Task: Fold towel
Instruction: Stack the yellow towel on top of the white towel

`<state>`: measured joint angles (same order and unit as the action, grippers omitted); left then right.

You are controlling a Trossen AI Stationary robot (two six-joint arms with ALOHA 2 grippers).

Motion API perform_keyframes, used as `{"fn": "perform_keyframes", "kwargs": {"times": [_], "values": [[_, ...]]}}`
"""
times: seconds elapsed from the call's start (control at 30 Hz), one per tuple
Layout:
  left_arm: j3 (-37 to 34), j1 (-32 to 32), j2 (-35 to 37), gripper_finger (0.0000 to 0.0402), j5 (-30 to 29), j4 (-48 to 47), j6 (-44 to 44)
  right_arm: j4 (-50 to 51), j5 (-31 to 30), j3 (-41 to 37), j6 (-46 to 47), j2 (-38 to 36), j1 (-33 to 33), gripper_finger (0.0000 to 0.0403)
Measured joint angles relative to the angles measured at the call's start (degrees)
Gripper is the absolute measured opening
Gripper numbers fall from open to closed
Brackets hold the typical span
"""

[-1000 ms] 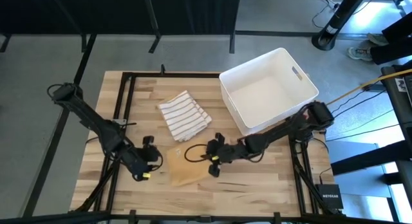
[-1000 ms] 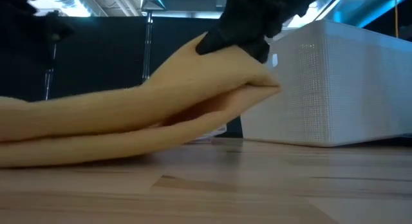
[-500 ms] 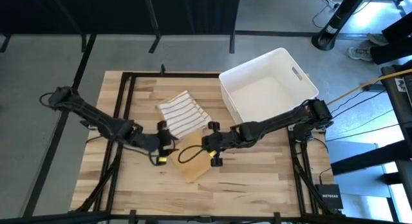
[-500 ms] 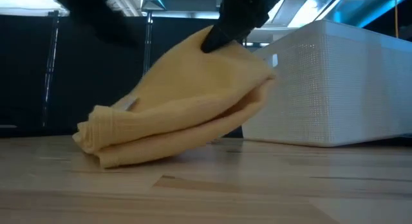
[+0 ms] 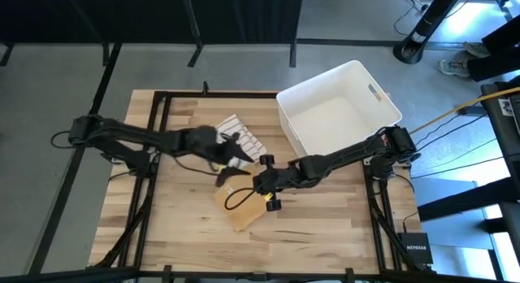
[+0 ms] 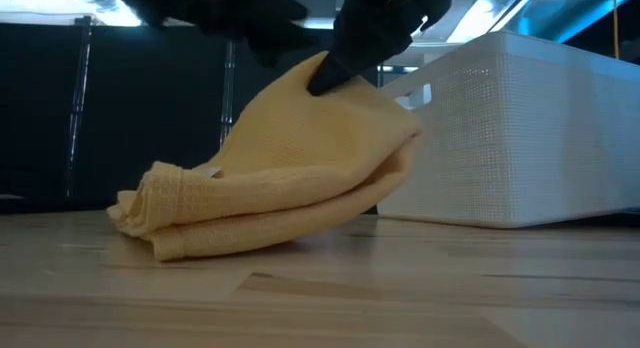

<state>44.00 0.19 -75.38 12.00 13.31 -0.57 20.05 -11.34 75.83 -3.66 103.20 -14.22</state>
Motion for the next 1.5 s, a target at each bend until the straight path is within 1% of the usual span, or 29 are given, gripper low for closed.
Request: {"fn": "perform_keyframes", "kwargs": {"times": [0.1,0.2,0.27,0.4,0.47,0.57,0.77,0.83,0.9,0.97,1.03,1.07,1.1,1.17,1.23,1.3,1.37,1.43,1.5], "values": [[4.1,1.6,-5.6,0.0198,6.8,-4.5,-4.1,-0.2,-1.1,0.0,-0.9,0.0,0.0,0.0006],[7.8,2.3,-9.3,0.0198,8.9,-11.6,-9.5,-0.1,-1.5,0.0,-1.1,0.0,0.0,0.0006],[9.5,2.6,-10.9,0.0198,9.2,-14.1,-12.0,0.1,-1.5,0.0,-1.2,0.0,0.0,0.0007],[10.1,2.8,-12.6,0.0198,10.1,-16.8,-15.0,0.6,-1.9,0.0,-1.3,0.0,0.0,0.0007],[10.1,2.9,-12.6,0.0198,9.6,-18.2,-16.2,0.6,-2.1,0.0,-1.4,0.0,0.0,0.0007],[10.2,3.2,-12.6,0.0198,7.4,-19.4,-17.8,0.8,-2.1,0.0,-1.7,0.0,0.0,0.0007],[10.1,3.3,-12.4,0.0194,6.8,-19.6,-20.7,0.6,-3.0,0.0,-2.9,0.0,0.0,0.0007],[10.1,3.3,-12.4,0.0176,6.8,-19.6,-20.9,0.7,-3.1,0.0,-3.1,0.0,0.0,0.0007],[10.1,3.3,-12.4,0.0142,6.8,-19.6,-20.9,0.8,-3.2,0.0,-3.1,0.0,0.0,0.0007],[10.1,3.3,-12.4,0.0095,6.8,-19.8,-20.9,0.8,-3.7,0.0,-2.5,0.0,0.0,0.0009],[10.1,3.3,-12.4,0.0040,6.7,-20.5,-21.8,1.1,-4.8,0.0,-0.2,0.0,0.0,0.0017],[10.1,3.3,-12.4,0.0022,6.4,-20.8,-21.9,1.1,-5.7,0.0,1.0,0.0,0.0,0.0024],[10.1,3.3,-12.4,0.0014,5.9,-20.8,-21.2,1.3,-6.7,0.0,2.3,0.0,0.0,0.0033],[10.1,3.2,-12.3,0.0014,4.1,-20.9,-20.0,3.7,-8.9,0.6,5.0,0.0,0.1,0.0061],[10.1,3.1,-12.1,0.0011,2.8,-21.5,-19.3,8.7,-9.7,2.7,7.5,-0.2,0.4,0.0097],[10.1,2.7,-11.3,0.0006,1.9,-22.3,-19.1,14.4,-9.5,5.3,10.1,-0.6,0.4,0.0137],[10.1,2.2,-10.2,0.0007,1.2,-22.3,-19.0,18.5,-7.7,6.9,12.5,-1.1,0.5,0.0176],[10.1,1.4,-9.3,0.0007,0.7,-22.3,-18.9,21.2,-6.3,6.5,14.0,-1.6,0.4,0.0211],[10.1,0.6,-8.3,0.0005,0.6,-22.3,-18.9,22.0,-6.1,5.0,16.3,-2.1,0.3,0.0238]]}}
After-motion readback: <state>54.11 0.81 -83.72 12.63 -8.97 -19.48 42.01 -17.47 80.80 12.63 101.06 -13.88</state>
